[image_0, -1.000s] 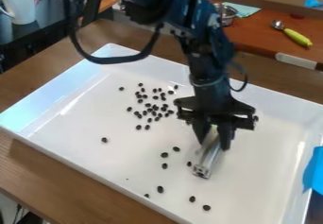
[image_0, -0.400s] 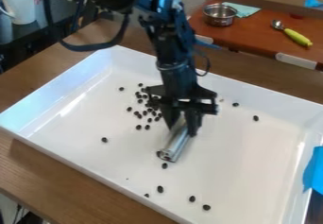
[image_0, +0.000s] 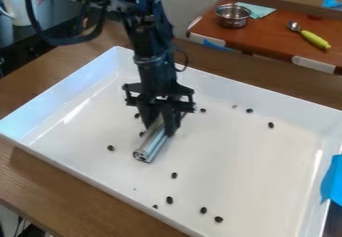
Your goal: Sweep into pile
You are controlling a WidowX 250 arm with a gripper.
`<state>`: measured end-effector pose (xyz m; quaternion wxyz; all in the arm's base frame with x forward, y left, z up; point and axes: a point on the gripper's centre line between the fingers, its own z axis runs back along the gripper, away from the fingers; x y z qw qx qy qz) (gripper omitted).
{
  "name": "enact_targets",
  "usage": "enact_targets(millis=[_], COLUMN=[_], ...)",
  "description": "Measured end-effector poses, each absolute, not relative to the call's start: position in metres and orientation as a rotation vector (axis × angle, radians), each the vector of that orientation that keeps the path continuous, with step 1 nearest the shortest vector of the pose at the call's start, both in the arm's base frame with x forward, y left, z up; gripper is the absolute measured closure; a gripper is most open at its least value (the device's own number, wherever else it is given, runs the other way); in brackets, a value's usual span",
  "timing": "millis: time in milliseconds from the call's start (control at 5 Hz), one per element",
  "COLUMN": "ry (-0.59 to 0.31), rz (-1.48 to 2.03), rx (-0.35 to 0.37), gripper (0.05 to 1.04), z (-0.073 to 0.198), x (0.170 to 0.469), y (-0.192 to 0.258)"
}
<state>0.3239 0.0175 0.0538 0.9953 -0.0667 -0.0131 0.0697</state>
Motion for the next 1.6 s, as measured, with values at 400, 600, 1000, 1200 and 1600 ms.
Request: enact_targets(millis=[400, 600, 1000, 1200, 1600], ry=[-0.063, -0.086, 0.034, 0.073, -0.044], rz=[0.139, 0.161, 0.137, 0.144, 0.204], rx=[-0.087, -0.055, -0.089, -0.159, -0.435], gripper=[0.704, 0.704, 0.704, 0.704, 0.704], z=[0.05, 0.051, 0.056, 0.061, 0.113], x=[0.331, 0.332, 0.302, 0.296, 0.319], y=[0.042, 0.073, 0.108, 0.099, 0.041])
